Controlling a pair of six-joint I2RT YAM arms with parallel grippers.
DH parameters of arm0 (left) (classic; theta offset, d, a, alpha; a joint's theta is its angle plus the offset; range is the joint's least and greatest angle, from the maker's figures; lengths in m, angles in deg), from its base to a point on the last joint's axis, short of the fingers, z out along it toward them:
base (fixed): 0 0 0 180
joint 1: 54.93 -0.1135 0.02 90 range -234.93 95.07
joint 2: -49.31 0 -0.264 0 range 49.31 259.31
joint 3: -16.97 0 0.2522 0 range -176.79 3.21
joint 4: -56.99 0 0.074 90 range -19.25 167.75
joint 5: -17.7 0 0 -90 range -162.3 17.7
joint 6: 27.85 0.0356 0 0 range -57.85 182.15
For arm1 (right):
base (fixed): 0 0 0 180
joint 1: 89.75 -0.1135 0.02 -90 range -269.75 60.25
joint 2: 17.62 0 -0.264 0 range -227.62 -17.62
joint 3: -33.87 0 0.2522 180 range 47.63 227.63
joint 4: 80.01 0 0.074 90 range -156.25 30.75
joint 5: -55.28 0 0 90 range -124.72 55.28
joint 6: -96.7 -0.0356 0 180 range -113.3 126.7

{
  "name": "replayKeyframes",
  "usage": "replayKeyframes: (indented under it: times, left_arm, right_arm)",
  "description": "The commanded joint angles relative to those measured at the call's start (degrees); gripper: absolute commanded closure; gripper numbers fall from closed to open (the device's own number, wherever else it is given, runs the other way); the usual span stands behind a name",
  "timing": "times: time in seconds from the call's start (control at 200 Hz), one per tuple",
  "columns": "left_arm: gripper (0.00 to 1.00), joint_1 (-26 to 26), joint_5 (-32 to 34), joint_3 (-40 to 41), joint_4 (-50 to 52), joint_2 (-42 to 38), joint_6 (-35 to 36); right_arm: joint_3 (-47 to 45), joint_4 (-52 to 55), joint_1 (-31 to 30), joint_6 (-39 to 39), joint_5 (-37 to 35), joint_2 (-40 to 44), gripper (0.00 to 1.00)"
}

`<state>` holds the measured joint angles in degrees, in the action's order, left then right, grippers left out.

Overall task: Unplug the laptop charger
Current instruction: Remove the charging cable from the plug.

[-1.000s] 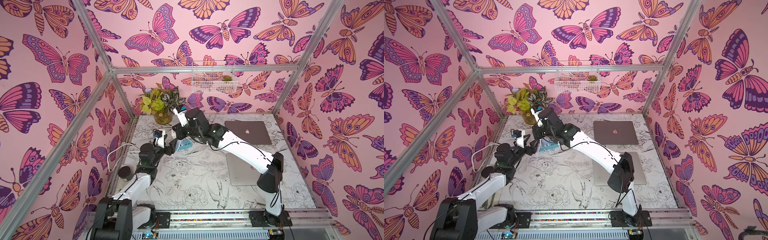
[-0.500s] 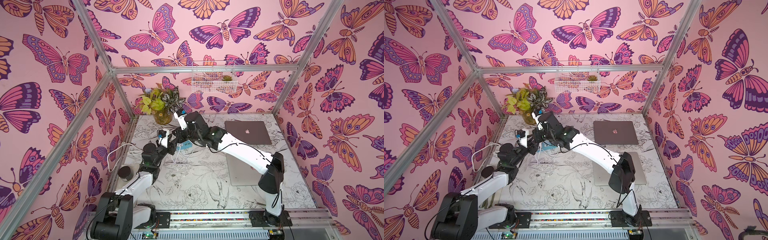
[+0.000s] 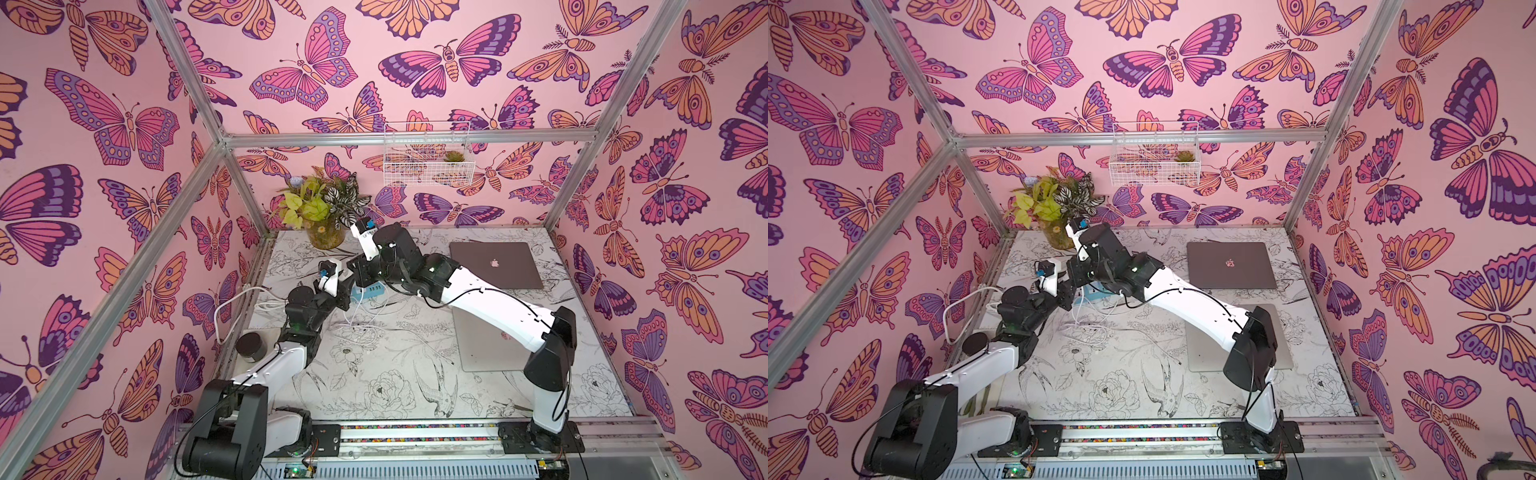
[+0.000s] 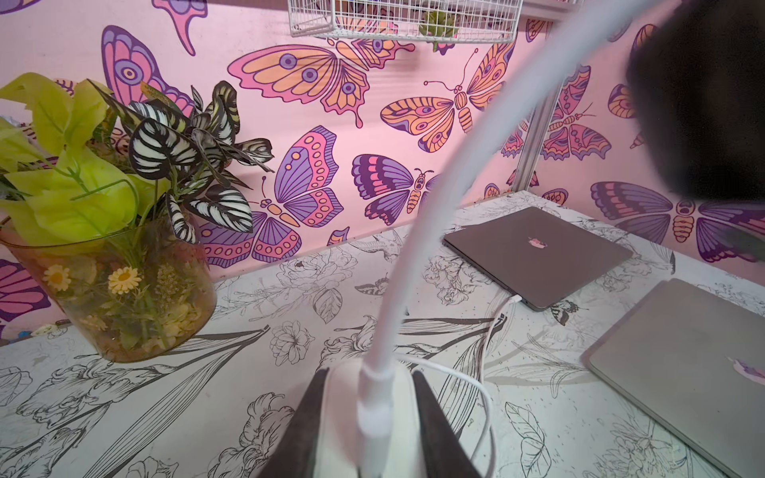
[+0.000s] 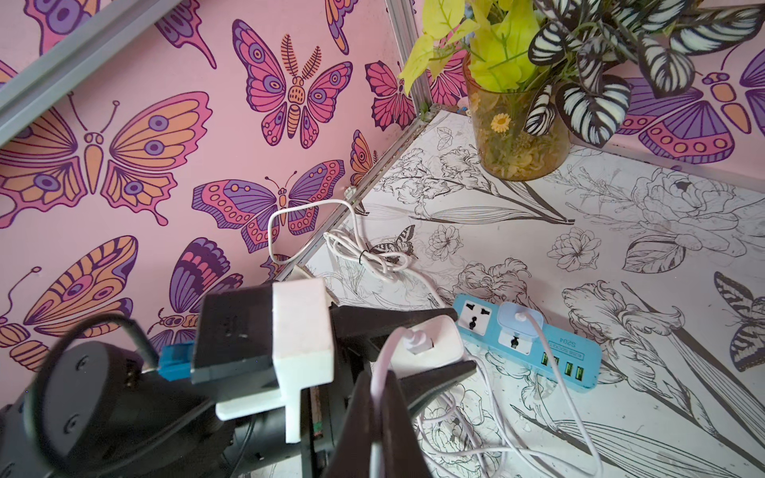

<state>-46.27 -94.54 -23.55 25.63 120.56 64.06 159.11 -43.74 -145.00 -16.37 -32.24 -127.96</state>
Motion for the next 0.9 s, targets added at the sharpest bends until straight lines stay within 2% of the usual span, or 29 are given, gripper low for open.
replayKeyframes:
  times: [0.0, 0.255, 0.481, 0.621, 0.741, 0.816, 0.897]
  left_arm:
    - [1.00, 0.01, -2.27, -0.07, 2.91, 0.07, 3.37]
    - [1.00, 1.43, -2.70, 1.33, 6.57, 0.10, 8.68]
    - [1.00, 6.79, 4.54, 0.97, 12.57, -2.20, 19.12]
    - [1.00, 6.91, 4.80, 0.31, 12.59, -1.84, 18.09]
    - [1.00, 6.85, 7.66, 1.40, 9.99, -5.61, 14.40]
    - [1.00, 6.88, 10.54, 1.84, 9.37, -9.01, 11.27]
    - [1.00, 6.81, 12.75, 1.85, 11.05, -13.06, 8.22]
  right_arm:
    - [3.64, 0.48, -0.30, 3.74, -1.16, 4.40, 1.00]
    - [13.50, 8.13, 0.62, 9.07, -0.05, 7.64, 1.00]
    - [15.31, 14.07, 1.93, 7.25, -2.55, 9.46, 1.00]
    - [7.44, 11.72, 3.12, 6.55, -4.59, 14.94, 1.00]
    - [-3.68, 8.04, 3.75, 6.91, -6.39, 20.89, 1.00]
    - [-13.57, 4.35, 5.10, 5.51, -3.26, 25.72, 1.00]
    - [-24.02, -0.76, 6.28, 4.61, 4.36, 30.49, 1.00]
